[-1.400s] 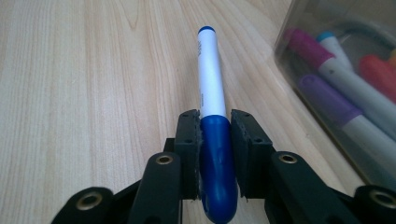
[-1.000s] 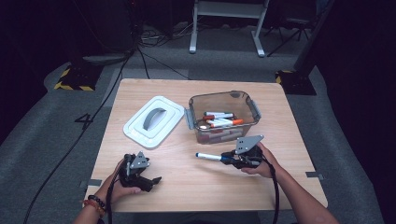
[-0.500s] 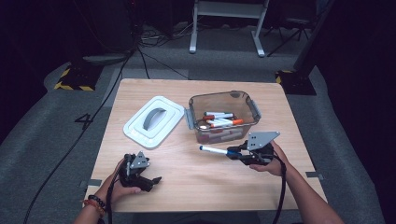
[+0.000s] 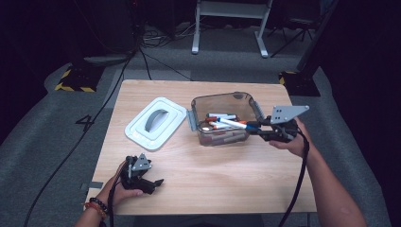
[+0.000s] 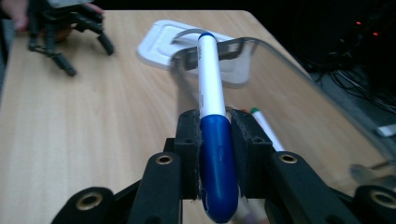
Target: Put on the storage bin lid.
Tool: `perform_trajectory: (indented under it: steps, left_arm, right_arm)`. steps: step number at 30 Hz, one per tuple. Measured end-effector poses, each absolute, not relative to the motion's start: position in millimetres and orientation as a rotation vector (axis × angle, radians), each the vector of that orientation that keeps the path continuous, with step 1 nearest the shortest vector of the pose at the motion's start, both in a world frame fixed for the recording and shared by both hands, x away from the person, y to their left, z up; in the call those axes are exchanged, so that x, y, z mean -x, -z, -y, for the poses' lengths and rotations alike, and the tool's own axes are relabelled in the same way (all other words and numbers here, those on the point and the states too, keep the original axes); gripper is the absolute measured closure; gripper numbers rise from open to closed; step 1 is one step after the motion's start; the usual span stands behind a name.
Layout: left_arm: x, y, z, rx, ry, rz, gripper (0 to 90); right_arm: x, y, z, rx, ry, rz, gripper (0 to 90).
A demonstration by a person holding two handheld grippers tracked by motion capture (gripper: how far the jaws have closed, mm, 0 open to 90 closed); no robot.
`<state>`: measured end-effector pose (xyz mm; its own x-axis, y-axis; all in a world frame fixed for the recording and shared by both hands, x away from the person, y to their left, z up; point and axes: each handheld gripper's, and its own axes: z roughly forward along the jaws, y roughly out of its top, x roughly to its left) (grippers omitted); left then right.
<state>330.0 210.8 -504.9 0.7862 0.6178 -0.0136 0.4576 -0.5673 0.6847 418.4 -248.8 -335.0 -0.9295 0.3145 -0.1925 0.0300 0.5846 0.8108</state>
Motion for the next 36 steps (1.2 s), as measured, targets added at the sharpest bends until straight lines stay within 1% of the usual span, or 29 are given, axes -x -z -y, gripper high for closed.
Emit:
perform_trajectory:
  steps: [5,12,20,24,36]
  left_arm:
    - [-330.0,504.9,-210.8,-2.274,-0.297,-0.793,11.0]
    - [-330.0,504.9,-210.8,-2.274,-0.297,-0.793,11.0]
    - [-330.0,504.9,-210.8,-2.274,-0.296,-0.794,11.0]
    - [-330.0,504.9,-210.8,-2.274,-0.297,-0.793,11.0]
    - [-330.0,504.9,-210.8,-2.274,-0.297,-0.794,11.0]
  right_arm:
    - [-444.6,320.7,251.6,-0.333,-1.218,-2.495,74.0]
    - [-471.0,322.5,237.5,-0.353,-1.147,-2.537,74.0]
    - [-497.7,334.4,216.5,-0.333,-1.086,-2.602,74.0]
    - [-511.3,347.3,204.8,-0.316,-0.984,-2.664,74.0]
    - [-534.8,375.6,182.6,-0.327,-0.788,-2.801,73.9]
